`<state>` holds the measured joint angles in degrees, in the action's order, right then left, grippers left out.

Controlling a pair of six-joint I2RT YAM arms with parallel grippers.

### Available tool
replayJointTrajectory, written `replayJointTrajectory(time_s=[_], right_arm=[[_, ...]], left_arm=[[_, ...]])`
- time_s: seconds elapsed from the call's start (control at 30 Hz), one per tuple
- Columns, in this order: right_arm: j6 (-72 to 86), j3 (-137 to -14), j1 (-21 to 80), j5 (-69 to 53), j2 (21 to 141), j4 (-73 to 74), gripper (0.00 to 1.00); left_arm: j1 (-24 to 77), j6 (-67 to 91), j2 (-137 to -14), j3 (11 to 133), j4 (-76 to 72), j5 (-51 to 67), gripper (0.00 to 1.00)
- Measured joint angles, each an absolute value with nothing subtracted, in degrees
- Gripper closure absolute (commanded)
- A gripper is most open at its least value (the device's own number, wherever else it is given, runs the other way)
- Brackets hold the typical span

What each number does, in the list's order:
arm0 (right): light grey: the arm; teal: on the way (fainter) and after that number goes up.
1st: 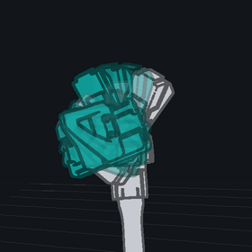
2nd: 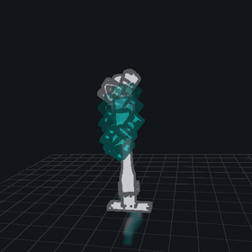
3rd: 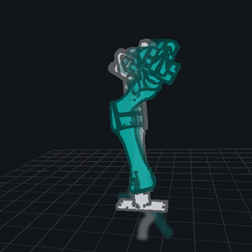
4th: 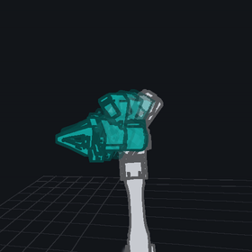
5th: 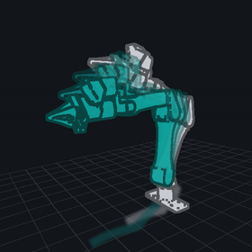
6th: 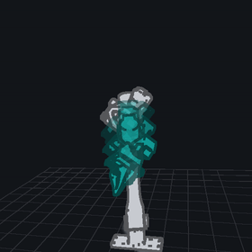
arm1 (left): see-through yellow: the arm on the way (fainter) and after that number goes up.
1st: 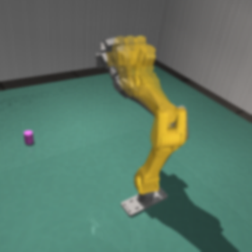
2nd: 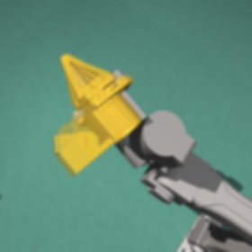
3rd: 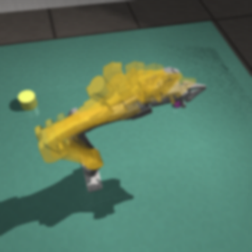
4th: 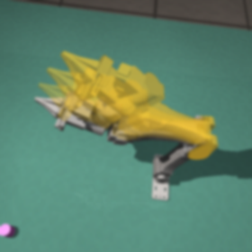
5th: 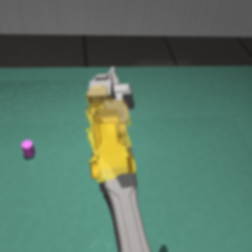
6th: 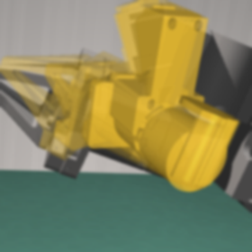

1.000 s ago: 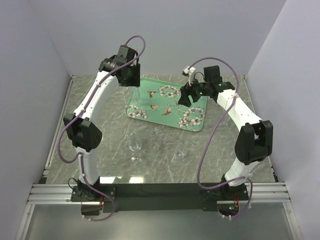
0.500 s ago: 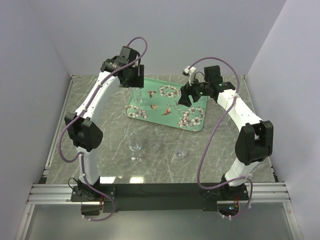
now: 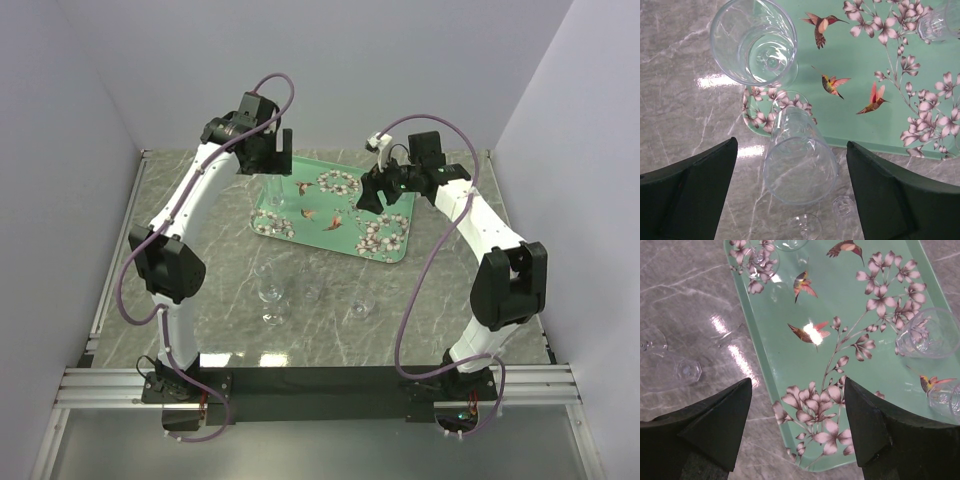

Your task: Place the glasses into the tray

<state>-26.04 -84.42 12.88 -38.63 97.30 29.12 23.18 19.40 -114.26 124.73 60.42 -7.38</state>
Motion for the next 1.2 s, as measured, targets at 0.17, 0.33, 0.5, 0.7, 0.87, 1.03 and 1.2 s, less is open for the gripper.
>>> replayJointTrajectory(time_s=[0.17,0.33,0.5,0.7,0.87,1.03,1.2], right_arm=[[-26.6,-84.3,12.9,-38.7,97.2,29.2,0.19],[-27.6,-84.3,12.9,-39.0,97.0,29.4,0.19],[-32.2,-84.3,12.9,-41.7,95.7,31.4,0.19],[-48.4,-83.0,12.8,-49.3,92.2,38.4,0.18],[-63.1,-82.8,12.7,-54.8,89.9,47.1,0.15],[-73.7,-82.3,12.7,-57.4,89.8,55.5,0.12],[-75.7,-79.3,13.3,-57.9,89.4,57.1,0.12]], left_arm=[[23.2,19.8,-112.6,124.3,60.1,-7.4,0.01],[23.2,20.5,-108.2,122.3,59.1,-7.3,0.01],[23.2,20.7,-102.5,119.5,57.7,-7.4,0.01],[23.2,20.5,-91.8,111.2,52.9,-7.4,0.01],[23.2,19.9,-78.8,97.9,46.9,-5.8,0.01],[23.2,17.7,-65.5,82.4,39.0,0.1,0.01],[23.2,14.5,-51.2,65.7,31.5,10.0,0.01]])
